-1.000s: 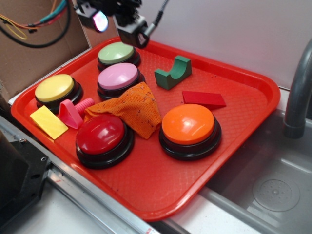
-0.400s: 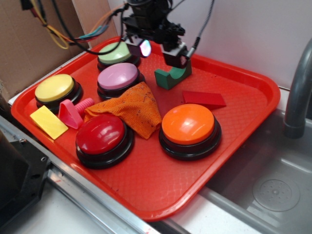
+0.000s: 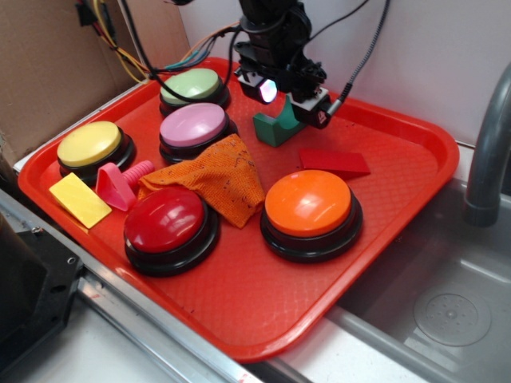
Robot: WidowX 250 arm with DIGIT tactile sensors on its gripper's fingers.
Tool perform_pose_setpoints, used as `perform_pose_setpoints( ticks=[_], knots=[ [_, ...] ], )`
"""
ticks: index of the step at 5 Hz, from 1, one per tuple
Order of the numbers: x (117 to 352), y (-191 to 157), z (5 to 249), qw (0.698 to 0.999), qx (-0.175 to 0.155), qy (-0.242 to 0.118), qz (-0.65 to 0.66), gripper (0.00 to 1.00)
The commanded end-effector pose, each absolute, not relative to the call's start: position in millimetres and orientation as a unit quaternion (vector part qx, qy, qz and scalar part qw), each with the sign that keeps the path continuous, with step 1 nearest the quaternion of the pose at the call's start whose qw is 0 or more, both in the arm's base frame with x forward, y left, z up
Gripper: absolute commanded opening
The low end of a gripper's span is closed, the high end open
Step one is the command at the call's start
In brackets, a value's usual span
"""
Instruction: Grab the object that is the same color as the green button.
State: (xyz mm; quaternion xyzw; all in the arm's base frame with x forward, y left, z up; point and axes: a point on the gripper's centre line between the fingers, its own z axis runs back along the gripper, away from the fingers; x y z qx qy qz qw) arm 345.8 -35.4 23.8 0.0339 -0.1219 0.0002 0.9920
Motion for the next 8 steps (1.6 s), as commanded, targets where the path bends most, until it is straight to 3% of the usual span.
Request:
perform_pose_setpoints(
  ticks=[1,2,3,4,5,6,7,8],
  knots=[
    [363,-38,14,0.992,0.047,-0.119,0.009,0.83],
    [362,-42,13,0.992,0.06,-0.107,-0.004,0.0],
    [354,-42,27,0.994,0.05,-0.098,-0.017,0.0],
    [337,-42,57,0.995,0.057,-0.085,-0.014,0.0],
    [300,-40,107,0.997,0.042,-0.064,0.014,0.0],
    [274,-36,136,0.998,0.045,-0.041,0.019,0.0],
    [231,-39,162,0.997,0.049,-0.059,0.032,0.0],
    [201,-38,175,0.997,0.023,-0.076,0.026,0.0]
  ],
)
